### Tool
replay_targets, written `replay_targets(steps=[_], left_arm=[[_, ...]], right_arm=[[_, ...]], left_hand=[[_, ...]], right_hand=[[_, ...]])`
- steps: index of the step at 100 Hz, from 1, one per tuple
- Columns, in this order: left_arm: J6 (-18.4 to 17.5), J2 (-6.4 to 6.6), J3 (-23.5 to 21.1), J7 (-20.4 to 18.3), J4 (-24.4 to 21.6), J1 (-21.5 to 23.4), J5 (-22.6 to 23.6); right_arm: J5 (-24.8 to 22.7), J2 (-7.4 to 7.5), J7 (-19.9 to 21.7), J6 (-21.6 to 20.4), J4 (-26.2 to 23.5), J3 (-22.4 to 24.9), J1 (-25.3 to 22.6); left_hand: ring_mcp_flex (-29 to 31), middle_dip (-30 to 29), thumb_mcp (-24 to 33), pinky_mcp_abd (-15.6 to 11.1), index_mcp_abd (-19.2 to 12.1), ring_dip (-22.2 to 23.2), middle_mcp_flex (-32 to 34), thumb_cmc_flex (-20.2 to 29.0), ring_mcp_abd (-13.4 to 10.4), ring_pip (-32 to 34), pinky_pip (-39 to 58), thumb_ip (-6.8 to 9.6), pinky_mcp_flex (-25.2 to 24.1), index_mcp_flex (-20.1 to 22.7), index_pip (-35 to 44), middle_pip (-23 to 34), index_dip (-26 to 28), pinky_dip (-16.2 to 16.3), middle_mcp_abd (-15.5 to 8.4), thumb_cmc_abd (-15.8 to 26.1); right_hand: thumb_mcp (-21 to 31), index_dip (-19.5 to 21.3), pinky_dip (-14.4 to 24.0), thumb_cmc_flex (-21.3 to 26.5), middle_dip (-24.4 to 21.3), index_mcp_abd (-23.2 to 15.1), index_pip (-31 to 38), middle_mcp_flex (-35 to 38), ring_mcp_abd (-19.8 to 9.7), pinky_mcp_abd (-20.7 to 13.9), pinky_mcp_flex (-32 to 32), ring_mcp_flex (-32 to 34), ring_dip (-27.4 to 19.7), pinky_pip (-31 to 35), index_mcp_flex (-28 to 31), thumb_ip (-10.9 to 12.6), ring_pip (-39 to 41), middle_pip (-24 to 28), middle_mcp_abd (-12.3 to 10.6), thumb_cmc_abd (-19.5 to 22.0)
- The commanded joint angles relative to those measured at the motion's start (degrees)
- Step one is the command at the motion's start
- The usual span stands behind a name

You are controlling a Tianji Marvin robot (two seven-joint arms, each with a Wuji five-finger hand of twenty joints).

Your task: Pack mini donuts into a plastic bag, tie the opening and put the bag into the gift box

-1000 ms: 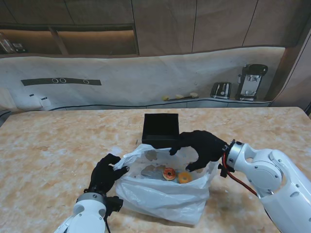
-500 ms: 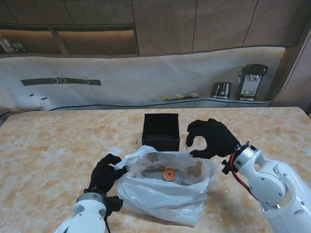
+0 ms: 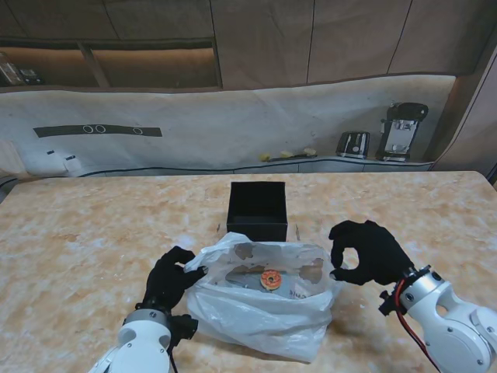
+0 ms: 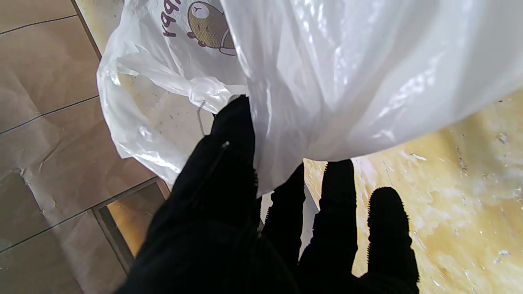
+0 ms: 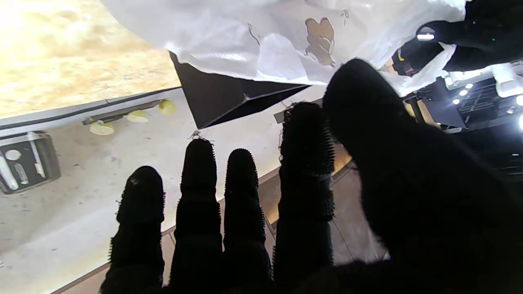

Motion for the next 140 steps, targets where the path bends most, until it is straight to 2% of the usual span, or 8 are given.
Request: replay_targets(steps=[1, 21, 42, 78, 95, 118, 128, 140], left_arm=[[-0.44, -0.26, 0.17, -0.56, -0.43, 0.55, 0.01], [-1.08, -0.29, 0.21, -0.12, -0.71, 1.12, 0.02], [-1.72, -0.19, 0.54, -0.22, -0.92, 1.46, -0.11], [-1.81, 0.06, 0.24, -0.93, -1.36, 1.89, 0.42], [-1.79, 0.03, 0.45, -0.86, -1.20, 1.63, 0.36], [-1.97, 0.08, 0.50, -0.98, -1.14, 1.54, 0.45], [-2.01, 0.09, 0.47, -0.98, -1.15, 1.56, 0.49], [-2.04, 0.09, 0.50, -1.03, -1.15, 1.57, 0.42]], right_arm=[[-0.46, -0.33, 0.31, 0.39, -0.60, 0.65, -2.50], [-2.60, -0.68, -1.70, 2.69, -1.26, 1.64, -7.36], [-3.63, -1.14, -5.70, 6.62, 1.04, -1.80, -7.20], [-3.72, -1.72, -9.36, 12.60, 3.10, -4.80, -7.31], [-0.73, -2.62, -14.08, 15.54, 6.69, -9.65, -4.71], [2.36, -3.89, -19.34, 19.44, 9.28, -14.10, -2.45], [5.37, -4.53, -20.27, 21.84, 8.95, -15.26, -2.87], [5.82, -4.63, -20.00, 24.69, 8.50, -15.87, -3.35]], left_hand=[[-0.88, -0.34, -1.62, -1.74, -0.15, -0.71, -0.98, 1.39, -0.44, -0.22, 0.10, 1.61, -0.90, -0.55, 2.45, 0.76, 0.36, 0.39, -1.33, 0.90], [-0.93, -0.44, -1.57, -1.71, -0.09, -0.71, -1.32, 1.40, -0.39, -0.22, 0.09, 1.61, -0.96, -0.47, 2.48, 0.65, 0.29, 0.35, -1.40, 0.88], [-0.89, -0.29, -1.57, -1.74, -0.09, -0.72, -1.12, 1.39, -0.44, -0.21, 0.12, 1.58, -0.93, -0.26, 2.54, 0.83, 0.06, 0.33, -1.47, 0.80], [-0.87, -0.07, -1.49, -1.72, -0.13, -0.72, -1.05, 1.45, -0.47, -0.21, 0.14, 1.58, -0.87, -0.31, 3.07, 0.83, -0.74, 0.30, -1.43, 0.78], [-1.04, -0.26, -1.49, -1.77, -0.10, -0.73, -1.42, 1.42, -0.53, -0.24, 0.23, 1.57, -0.86, -0.50, 3.23, 0.67, -0.88, 0.31, -1.53, 0.82], [-1.00, -0.17, -1.49, -1.83, -0.11, -0.74, -1.37, 1.44, -0.64, -0.19, 0.25, 1.55, -0.93, -0.50, 3.49, 0.80, -1.19, 0.26, -1.57, 0.89], [-1.08, -0.16, -1.50, -1.81, -0.08, -0.75, -1.38, 1.45, -0.59, -0.22, 0.20, 1.55, -0.99, -0.58, 3.55, 0.80, -1.33, 0.22, -1.50, 0.96], [-1.06, -0.15, -1.54, -1.81, -0.07, -0.74, -1.37, 1.45, -0.61, -0.20, 0.19, 1.53, -0.98, -0.58, 3.65, 0.81, -1.40, 0.19, -1.51, 0.94]], right_hand=[[0.93, -0.85, -0.46, 0.47, -0.83, -0.36, 0.89, 0.59, 0.06, 0.47, -1.24, -1.28, -0.75, 0.09, 1.28, -1.19, -1.01, -0.74, -0.15, -3.00], [0.10, -4.40, -0.44, -0.28, -2.87, -1.83, -0.12, -0.37, 0.48, 0.35, -2.46, -3.20, -0.98, -0.71, 1.61, -0.65, -1.89, -4.10, 0.01, -1.12], [-0.75, -6.69, -0.42, 0.02, -4.65, -1.54, -0.12, -0.92, 0.62, 0.10, -3.31, -4.37, -1.11, -0.62, 1.65, -0.39, -1.71, -5.09, 0.32, -0.15], [-1.60, -8.44, -0.62, 0.52, -5.45, 0.27, -0.09, -1.56, 1.23, -0.23, -4.01, -5.84, -1.15, 0.09, 1.15, 0.24, -0.98, -4.22, 1.09, 1.89], [-2.38, -9.14, -1.32, 0.60, -5.58, 0.78, -0.41, -4.95, 0.55, -1.10, -4.45, -10.14, -1.64, 1.03, 0.25, 0.44, -0.48, -2.18, 1.47, 4.07], [-2.13, -9.71, -1.88, 0.04, -6.30, 1.42, -0.70, -6.05, 0.61, -1.66, -6.16, -11.53, -2.20, 1.86, -0.31, 0.22, 0.54, -0.87, 1.65, 5.41], [-1.89, -10.26, -2.11, 0.11, -6.76, 2.52, -0.75, -6.08, 0.99, -1.35, -7.83, -12.50, -2.43, 1.85, -0.18, -0.07, 0.70, -0.68, 2.05, 5.42], [-1.98, -10.80, -2.37, 0.35, -7.40, 2.87, -0.76, -6.52, 1.38, -1.11, -9.50, -13.41, -2.74, 1.63, -0.23, -0.31, 0.62, -1.01, 2.44, 5.61]])
